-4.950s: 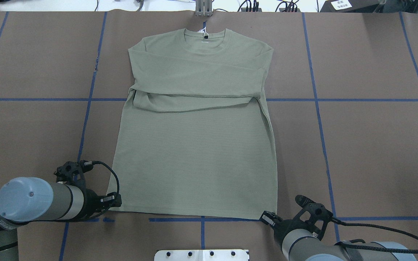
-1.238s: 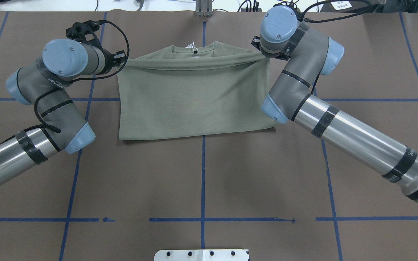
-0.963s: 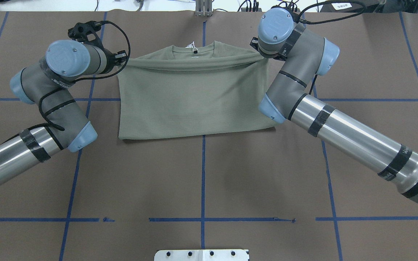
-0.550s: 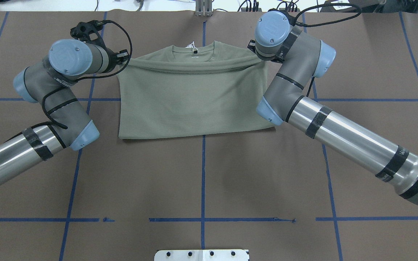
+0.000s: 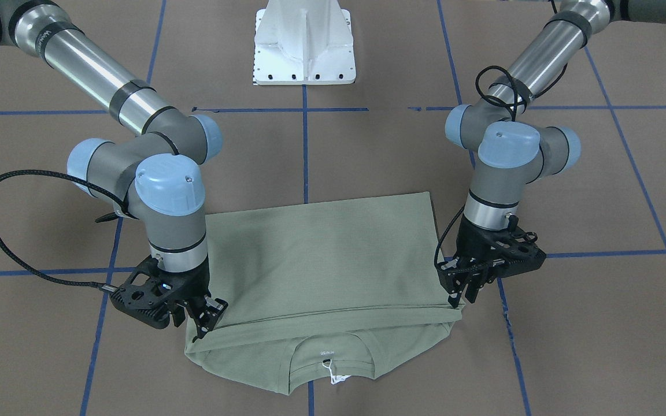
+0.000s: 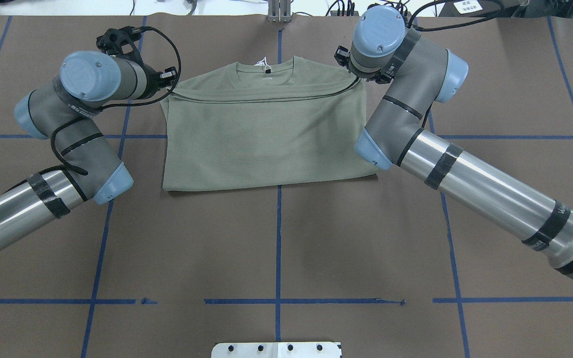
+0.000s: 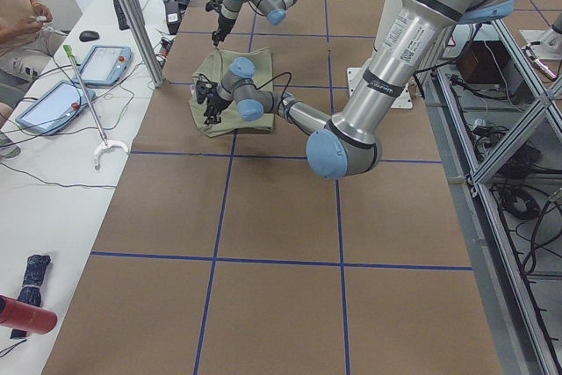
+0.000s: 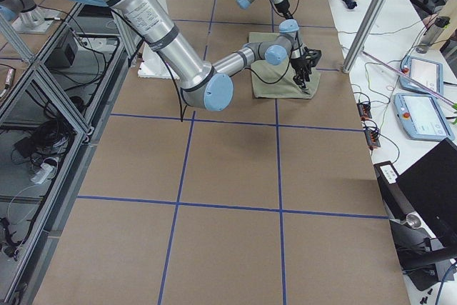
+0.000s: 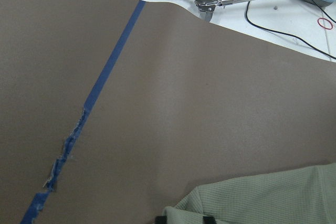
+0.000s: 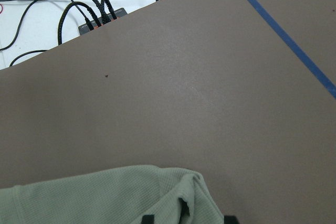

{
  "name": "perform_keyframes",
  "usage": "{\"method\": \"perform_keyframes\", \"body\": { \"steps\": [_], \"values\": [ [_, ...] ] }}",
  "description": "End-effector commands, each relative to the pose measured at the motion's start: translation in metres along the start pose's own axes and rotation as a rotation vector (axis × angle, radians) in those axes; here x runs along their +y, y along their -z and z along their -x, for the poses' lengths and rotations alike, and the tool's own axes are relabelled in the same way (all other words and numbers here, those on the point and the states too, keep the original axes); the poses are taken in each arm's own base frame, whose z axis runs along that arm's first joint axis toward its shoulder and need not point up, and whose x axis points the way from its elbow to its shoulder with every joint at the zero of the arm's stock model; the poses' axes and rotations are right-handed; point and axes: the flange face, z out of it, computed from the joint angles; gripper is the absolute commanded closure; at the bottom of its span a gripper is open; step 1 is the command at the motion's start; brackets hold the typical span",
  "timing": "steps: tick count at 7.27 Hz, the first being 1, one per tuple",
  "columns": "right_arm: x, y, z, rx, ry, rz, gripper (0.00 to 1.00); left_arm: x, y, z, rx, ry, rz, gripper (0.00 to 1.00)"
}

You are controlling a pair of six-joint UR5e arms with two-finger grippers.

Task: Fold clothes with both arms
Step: 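Move the right gripper to the folded shirt's near corner and grasp it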

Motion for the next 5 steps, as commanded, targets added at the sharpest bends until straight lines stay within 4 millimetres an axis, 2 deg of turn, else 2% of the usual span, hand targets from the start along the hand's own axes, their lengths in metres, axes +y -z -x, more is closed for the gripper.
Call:
{"method": "perform_keyframes", "body": {
  "steps": [1, 2, 3, 4, 5],
  "values": [
    [0.01, 0.034, -0.059, -0.06, -0.023, 0.038, 0.37, -0.018, 0.019, 0.004, 0.072, 0.017, 0.116, 0.54],
    [0.031, 0.039, -0.102, -0.06, -0.026, 0.056, 0.36, -0.012, 0.035, 0.006, 0.111, 0.01, 0.206, 0.55],
    [0.042, 0.049, -0.115, -0.071, -0.02, 0.068, 0.35, -0.008, 0.062, -0.006, 0.165, -0.004, 0.234, 0.55],
    [0.061, 0.052, -0.123, -0.072, -0.075, 0.09, 0.34, -0.002, 0.071, 0.003, 0.179, -0.03, 0.237, 0.55],
    [0.097, 0.058, -0.123, -0.082, -0.131, 0.127, 0.32, 0.003, 0.083, -0.001, 0.202, -0.064, 0.237, 0.55]
  ]
}}
